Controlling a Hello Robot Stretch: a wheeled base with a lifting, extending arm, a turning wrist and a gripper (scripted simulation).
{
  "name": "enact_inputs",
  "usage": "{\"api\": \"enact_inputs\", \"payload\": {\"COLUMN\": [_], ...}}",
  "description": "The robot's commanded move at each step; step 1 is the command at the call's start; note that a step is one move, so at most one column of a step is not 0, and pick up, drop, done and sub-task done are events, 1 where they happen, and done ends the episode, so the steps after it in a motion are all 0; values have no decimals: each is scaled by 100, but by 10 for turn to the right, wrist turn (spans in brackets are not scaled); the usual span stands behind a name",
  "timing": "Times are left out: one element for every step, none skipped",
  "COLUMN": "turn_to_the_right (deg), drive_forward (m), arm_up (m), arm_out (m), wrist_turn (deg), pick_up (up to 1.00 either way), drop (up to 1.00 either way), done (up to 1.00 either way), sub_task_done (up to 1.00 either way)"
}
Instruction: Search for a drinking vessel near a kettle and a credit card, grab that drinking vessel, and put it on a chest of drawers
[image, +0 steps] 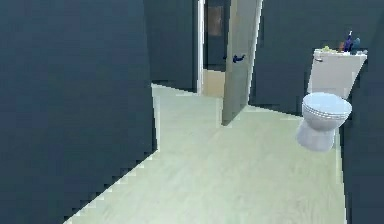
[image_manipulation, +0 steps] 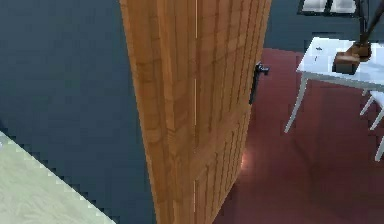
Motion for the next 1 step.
{"api": "enact_inputs", "payload": {"turn_to_the_right": [0], "drive_forward": [100], "arm_up": [0], "arm_out": [0], "wrist_turn": [0], "pick_up": [0], "drop": [0], "done": [0], "sub_task_done": [0]}}
